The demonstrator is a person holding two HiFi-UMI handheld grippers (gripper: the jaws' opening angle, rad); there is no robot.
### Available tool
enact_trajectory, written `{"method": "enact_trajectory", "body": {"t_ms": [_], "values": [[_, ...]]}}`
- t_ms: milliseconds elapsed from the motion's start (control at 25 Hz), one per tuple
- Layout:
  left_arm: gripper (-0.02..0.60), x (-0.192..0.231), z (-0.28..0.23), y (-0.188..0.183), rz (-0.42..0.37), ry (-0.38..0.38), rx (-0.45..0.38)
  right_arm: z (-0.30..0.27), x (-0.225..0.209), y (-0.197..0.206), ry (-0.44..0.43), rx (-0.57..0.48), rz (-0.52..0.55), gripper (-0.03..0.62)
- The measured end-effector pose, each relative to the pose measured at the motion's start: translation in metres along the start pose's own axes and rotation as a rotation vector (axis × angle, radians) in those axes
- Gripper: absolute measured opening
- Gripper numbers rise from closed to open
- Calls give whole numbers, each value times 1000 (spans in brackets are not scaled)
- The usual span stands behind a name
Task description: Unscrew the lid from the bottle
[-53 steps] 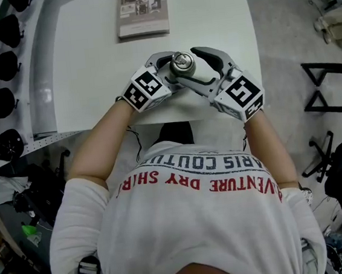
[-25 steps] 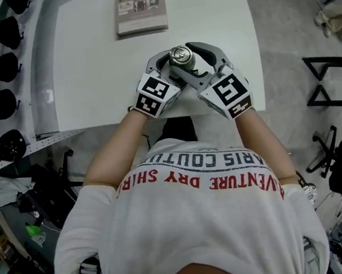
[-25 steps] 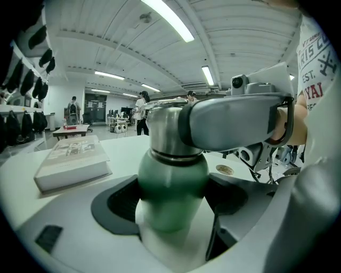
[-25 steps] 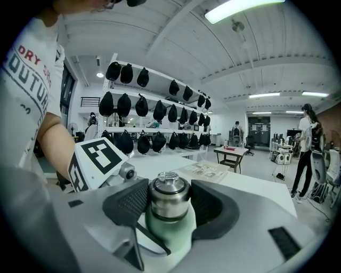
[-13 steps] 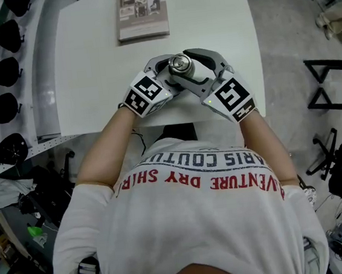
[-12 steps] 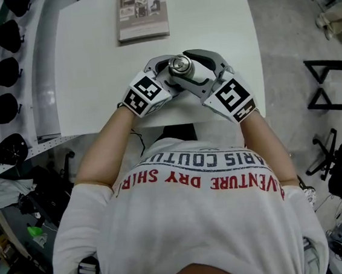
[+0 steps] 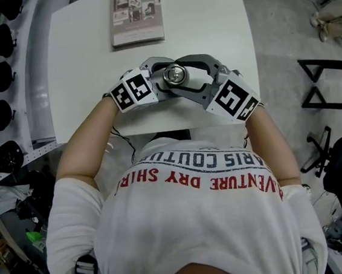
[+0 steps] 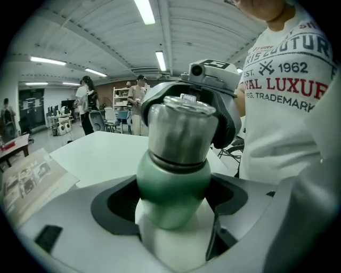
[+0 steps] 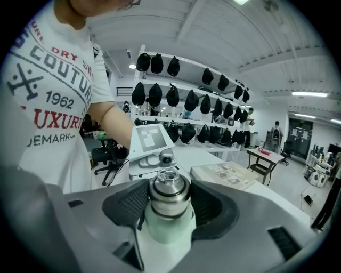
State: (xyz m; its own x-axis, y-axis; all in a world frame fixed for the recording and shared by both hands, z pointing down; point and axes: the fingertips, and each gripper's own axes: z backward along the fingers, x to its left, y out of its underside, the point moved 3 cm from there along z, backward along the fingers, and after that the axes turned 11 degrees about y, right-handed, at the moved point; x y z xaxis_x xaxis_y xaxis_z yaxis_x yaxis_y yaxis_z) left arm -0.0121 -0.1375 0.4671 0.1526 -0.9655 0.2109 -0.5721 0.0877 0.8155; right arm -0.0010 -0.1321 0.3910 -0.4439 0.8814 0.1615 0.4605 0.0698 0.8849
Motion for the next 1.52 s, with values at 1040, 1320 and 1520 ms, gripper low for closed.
{"method": "enact_trajectory", "body": {"t_ms": [1040,1320,1520], "values": [[385,-3,-5,-2,10,21,-54,5,4,-2,-115,12,8,298],[385,-5,-7,-2,111,-172,-136,15,6,7,88,-26,-106,304],[385,-3,-9,-4,196,-323,-181,17,12,12,211,-41,-166,304]]}}
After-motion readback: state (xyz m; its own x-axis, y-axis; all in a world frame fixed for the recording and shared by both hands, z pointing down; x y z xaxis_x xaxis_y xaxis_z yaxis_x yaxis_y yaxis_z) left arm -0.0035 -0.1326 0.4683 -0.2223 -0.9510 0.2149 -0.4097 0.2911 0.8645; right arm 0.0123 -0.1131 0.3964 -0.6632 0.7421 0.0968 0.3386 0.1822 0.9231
